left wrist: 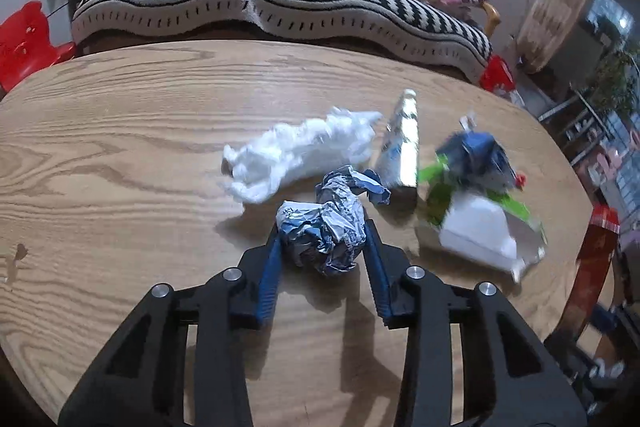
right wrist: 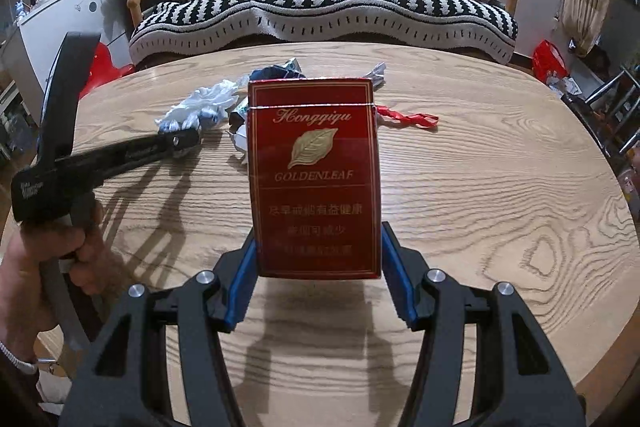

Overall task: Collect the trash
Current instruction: 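Carry the foil ball and red box to the black bin and open both tools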

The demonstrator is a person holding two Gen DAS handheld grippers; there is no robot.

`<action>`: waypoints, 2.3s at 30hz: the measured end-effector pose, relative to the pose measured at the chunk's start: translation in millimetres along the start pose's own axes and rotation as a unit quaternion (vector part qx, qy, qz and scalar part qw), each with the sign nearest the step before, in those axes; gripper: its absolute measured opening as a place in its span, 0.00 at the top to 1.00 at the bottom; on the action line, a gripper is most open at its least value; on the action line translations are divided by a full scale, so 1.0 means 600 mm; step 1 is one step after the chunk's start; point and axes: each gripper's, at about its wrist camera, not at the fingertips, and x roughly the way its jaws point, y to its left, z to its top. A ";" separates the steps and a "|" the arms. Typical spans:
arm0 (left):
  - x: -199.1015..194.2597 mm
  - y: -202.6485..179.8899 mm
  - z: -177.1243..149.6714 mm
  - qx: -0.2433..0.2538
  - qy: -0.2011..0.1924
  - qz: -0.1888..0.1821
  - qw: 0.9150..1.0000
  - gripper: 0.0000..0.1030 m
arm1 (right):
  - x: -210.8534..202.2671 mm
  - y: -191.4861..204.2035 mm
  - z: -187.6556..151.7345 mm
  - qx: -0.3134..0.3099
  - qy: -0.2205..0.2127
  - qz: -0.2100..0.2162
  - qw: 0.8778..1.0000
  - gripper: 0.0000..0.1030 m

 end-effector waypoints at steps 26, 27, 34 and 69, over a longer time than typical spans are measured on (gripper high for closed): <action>-0.268 -0.057 -0.150 0.082 -0.047 0.028 0.995 0.64 | -0.150 -0.020 -0.060 0.007 -0.026 -0.004 1.000 0.46; -0.267 -0.062 -0.150 0.085 -0.049 0.031 0.995 0.64 | -0.155 -0.028 -0.062 0.010 -0.028 -0.008 1.000 0.46; -0.251 -0.125 -0.147 0.100 -0.059 0.009 0.993 0.64 | -0.194 -0.097 -0.084 0.038 -0.038 -0.029 0.998 0.46; -0.090 -0.869 -0.583 0.375 0.168 -0.316 0.855 0.63 | -0.431 -0.711 -0.617 0.417 0.106 -0.209 0.878 0.45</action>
